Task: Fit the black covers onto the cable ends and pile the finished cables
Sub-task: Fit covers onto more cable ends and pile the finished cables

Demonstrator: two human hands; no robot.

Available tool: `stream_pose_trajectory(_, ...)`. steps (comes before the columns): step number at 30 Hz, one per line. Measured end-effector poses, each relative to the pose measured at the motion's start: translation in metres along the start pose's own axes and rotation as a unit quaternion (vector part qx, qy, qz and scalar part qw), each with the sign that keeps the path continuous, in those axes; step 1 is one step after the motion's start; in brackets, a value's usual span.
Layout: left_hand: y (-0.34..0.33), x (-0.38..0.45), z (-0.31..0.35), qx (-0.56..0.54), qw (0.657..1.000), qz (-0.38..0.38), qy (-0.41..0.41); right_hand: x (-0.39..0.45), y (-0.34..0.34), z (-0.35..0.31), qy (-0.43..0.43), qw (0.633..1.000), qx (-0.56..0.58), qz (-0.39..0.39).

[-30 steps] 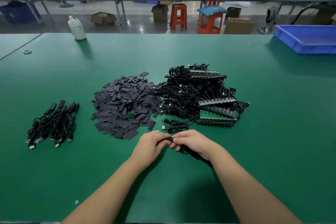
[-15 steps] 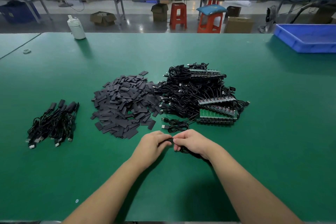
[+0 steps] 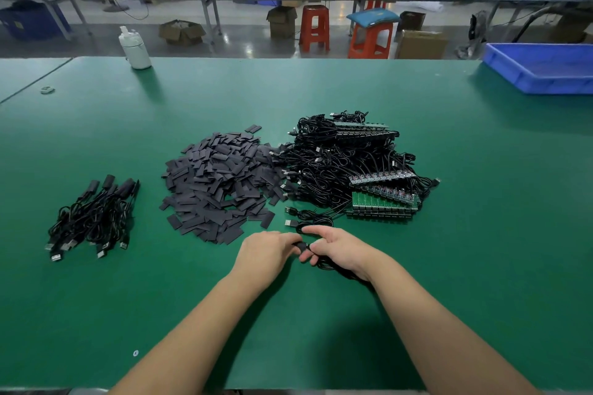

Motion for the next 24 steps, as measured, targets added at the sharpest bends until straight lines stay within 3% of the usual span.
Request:
stream_pose_trajectory(18, -0.01, -0.002, 0.011, 0.037, 0.998, -0.026, 0.033, 0.001, -0.002, 0.001, -0.01, 0.999, -0.038, 0.011)
stream_pose_trajectory(21, -0.01, -0.003, 0.015, 0.004, 0.999, -0.014, 0.038, 0.0, -0.003, 0.0, -0.007, 0.999, -0.035, 0.007)
stream_pose_trajectory(24, -0.006, -0.003, 0.014, -0.147, 0.984, 0.002, 0.102, -0.001, -0.005, -0.001, -0.002, 0.999, -0.032, 0.01)
Point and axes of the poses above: each hand's wrist, its own x-axis towards the middle knuckle, its own y-axis out of the back of the hand, z = x × y, the point moved 4 cm from there along x, towards the middle knuckle, and after that the axes turned 2 degrees about -x, right-handed, at the moved point
